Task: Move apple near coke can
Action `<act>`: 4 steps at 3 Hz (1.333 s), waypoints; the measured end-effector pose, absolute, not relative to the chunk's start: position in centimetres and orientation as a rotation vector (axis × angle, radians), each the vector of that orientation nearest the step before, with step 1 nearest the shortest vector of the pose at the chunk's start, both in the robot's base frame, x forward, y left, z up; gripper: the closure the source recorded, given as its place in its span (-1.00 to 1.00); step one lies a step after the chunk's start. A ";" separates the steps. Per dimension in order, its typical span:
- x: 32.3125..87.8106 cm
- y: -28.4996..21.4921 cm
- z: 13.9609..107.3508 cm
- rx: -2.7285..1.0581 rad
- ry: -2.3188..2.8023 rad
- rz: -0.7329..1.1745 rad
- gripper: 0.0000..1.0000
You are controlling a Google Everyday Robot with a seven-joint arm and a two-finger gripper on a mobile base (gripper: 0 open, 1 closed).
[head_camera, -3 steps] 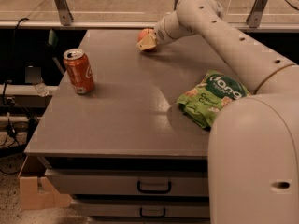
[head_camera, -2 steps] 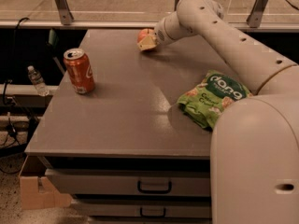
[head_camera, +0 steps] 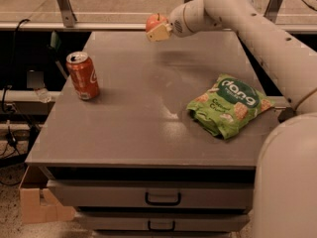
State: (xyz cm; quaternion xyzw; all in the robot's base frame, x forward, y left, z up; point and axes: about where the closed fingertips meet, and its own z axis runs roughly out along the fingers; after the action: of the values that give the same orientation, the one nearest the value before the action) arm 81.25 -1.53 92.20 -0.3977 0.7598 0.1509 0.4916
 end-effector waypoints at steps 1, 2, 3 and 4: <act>81.3 -1.2 91.8 -0.980 1.840 0.366 1.00; 79.5 0.3 90.6 -1.032 1.838 0.415 1.00; 75.9 3.4 89.0 -1.130 1.788 0.525 1.00; 72.2 6.5 88.0 -1.240 1.722 0.644 1.00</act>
Offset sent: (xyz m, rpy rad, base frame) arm -0.0459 0.0380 -0.0303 -0.0044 0.0448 0.1600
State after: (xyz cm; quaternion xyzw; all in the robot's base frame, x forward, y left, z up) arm 72.16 6.47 88.01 -0.5004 0.6951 0.2599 0.4460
